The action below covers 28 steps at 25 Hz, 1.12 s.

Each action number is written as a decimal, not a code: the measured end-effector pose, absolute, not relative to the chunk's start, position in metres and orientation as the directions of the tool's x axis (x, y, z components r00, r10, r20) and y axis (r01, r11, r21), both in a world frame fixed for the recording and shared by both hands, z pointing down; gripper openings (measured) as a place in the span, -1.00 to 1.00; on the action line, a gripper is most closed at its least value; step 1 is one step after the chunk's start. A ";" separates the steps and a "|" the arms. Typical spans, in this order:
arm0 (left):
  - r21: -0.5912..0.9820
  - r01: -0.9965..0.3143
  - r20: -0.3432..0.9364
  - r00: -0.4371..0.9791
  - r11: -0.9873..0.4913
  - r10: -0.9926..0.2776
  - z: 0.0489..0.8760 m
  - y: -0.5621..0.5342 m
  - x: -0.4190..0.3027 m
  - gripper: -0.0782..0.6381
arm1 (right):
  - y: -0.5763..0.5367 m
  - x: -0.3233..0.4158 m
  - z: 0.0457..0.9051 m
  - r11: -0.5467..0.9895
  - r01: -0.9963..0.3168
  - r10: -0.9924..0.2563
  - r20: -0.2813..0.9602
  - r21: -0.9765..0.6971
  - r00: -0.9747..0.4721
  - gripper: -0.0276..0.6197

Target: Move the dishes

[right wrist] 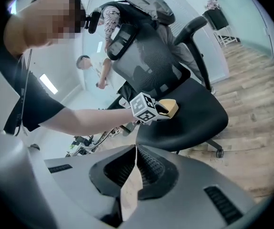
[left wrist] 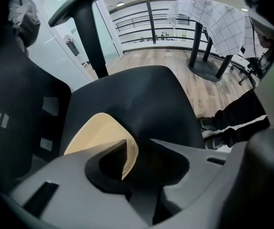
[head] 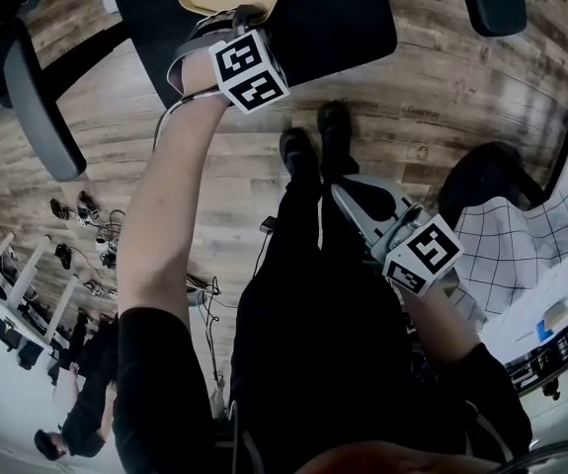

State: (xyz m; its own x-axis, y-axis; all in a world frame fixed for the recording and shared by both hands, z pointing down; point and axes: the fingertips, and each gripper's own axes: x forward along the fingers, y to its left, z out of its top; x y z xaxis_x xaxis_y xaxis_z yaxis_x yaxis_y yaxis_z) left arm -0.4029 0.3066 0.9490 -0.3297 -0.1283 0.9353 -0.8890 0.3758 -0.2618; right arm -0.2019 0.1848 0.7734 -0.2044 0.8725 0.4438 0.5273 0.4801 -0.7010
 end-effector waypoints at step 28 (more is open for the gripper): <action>-0.241 -0.959 0.929 -0.273 0.148 -0.249 0.693 0.238 -0.306 -0.72 | 0.177 -0.174 0.581 0.575 0.585 0.818 0.413 -0.573 -0.399 -0.85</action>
State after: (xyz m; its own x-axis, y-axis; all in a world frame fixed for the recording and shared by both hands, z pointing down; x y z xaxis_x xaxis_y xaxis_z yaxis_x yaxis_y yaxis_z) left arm -0.3059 0.2380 0.6927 -0.2725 -0.2487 0.9294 -0.9590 0.1484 -0.2415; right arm -0.1735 0.1767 0.5810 -0.3995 0.8183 0.4132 0.5847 0.5746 -0.5727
